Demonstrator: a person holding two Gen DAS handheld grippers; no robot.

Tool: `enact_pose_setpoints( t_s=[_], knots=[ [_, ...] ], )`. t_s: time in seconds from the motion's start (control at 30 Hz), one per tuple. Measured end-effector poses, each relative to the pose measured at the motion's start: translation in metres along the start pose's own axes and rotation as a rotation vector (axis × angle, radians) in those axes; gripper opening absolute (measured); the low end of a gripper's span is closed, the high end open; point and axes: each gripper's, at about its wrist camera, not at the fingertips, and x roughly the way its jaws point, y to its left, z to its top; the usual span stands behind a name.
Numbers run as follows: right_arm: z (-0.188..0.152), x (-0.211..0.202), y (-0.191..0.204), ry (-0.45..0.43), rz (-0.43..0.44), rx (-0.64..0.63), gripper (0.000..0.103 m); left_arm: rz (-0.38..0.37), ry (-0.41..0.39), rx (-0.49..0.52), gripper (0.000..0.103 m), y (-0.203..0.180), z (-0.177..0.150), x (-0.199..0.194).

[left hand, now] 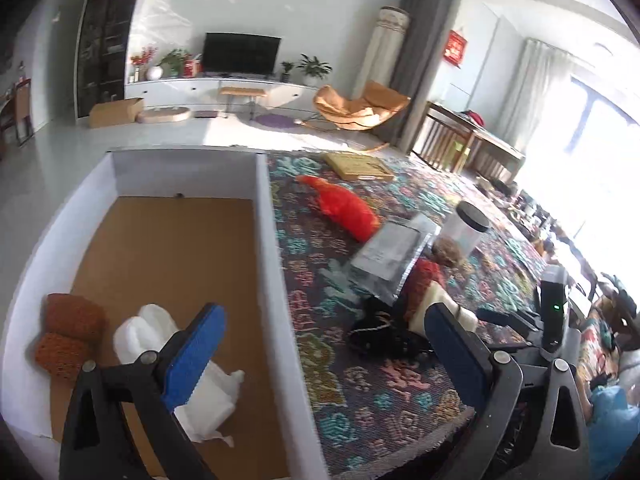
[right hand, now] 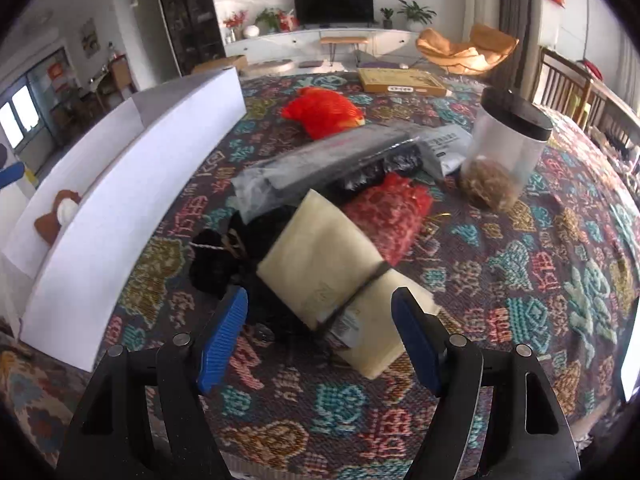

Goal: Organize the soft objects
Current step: 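Move the right tool over the beige SEN towel roll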

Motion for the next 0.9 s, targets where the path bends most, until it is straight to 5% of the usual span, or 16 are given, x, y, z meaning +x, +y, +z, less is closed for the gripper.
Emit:
enact_pose_setpoints(
  t_s=[0.07,0.13,0.3,0.47,0.67,0.9],
  knots=[
    [0.002,0.016,-0.002,0.072,-0.011,-0.088,0.077,-0.085,0.054,0.050,0.099,-0.038,-0.010,0.022],
    [0.003,0.026,-0.015,0.054,-0.018,-0.061,0.077,-0.114,0.113,0.096,0.099,-0.071,-0.021,0.045],
    [-0.011,0.025,-0.083,-0.048,-0.025,0.348,0.077,0.024,0.241,0.180,0.099,-0.097,-0.064,0.113],
    [-0.028,-0.001,-0.089,-0.044,0.040,0.380,0.077,0.121,0.338,0.169,0.100,-0.085,-0.089,0.166],
    [-0.035,0.017,-0.072,0.127,-0.066,0.249,0.078,0.190,0.278,0.183,0.103,-0.093,-0.077,0.194],
    [-0.026,0.040,-0.115,0.033,-0.114,0.442,0.078,0.249,0.224,0.111,0.103,-0.078,-0.048,0.223]
  ],
)
